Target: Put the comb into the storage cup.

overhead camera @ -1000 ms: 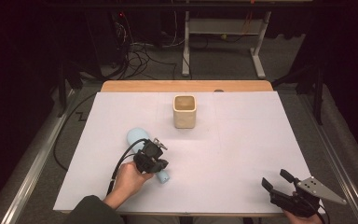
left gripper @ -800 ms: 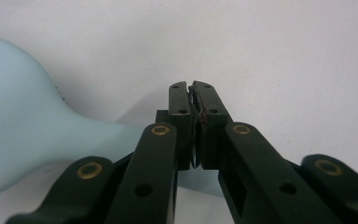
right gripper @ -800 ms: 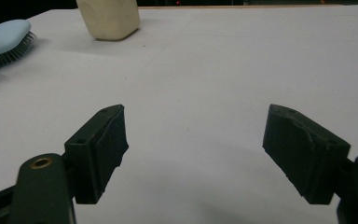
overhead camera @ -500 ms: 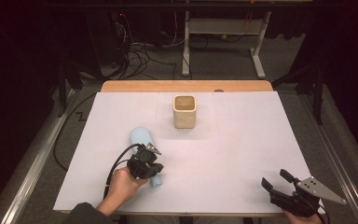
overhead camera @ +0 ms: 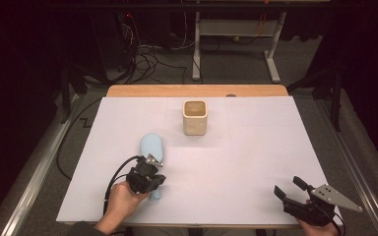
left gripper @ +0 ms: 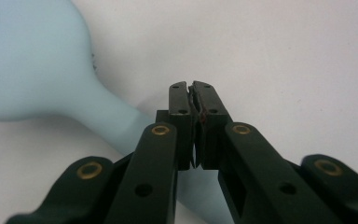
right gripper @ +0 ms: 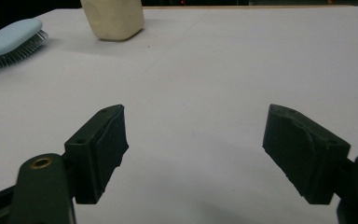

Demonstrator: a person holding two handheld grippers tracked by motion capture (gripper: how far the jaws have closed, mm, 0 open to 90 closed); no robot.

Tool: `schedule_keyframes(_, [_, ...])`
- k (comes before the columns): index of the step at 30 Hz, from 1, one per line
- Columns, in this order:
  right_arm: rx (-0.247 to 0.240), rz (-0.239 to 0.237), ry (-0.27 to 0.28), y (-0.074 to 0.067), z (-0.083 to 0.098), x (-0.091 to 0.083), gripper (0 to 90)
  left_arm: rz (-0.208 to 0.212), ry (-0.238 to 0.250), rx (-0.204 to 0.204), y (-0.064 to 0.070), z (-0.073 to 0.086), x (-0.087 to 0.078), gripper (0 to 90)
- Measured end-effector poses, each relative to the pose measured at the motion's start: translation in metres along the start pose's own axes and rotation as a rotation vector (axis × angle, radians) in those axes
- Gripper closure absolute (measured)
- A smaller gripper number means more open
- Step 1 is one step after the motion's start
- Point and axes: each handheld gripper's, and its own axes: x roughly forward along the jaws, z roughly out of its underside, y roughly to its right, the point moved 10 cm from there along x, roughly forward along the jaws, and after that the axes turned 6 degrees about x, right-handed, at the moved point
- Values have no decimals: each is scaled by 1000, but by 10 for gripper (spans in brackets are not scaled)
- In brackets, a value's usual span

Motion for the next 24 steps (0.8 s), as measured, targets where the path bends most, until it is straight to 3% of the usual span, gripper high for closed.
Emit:
schedule_keyframes(15, [-12,-26,-9,-4,-3,10,220,-89,-9,-18,-11,19,-8,867])
schedule_keyframes(19, [-14,-34,-11,-5,-4,13,220,-141,-18,-21,-18,24,-10,867])
schedule_keyframes(24, [-19,-39,-14,-6,-4,15,220,-165,-16,-46,-27,29,-13,868])
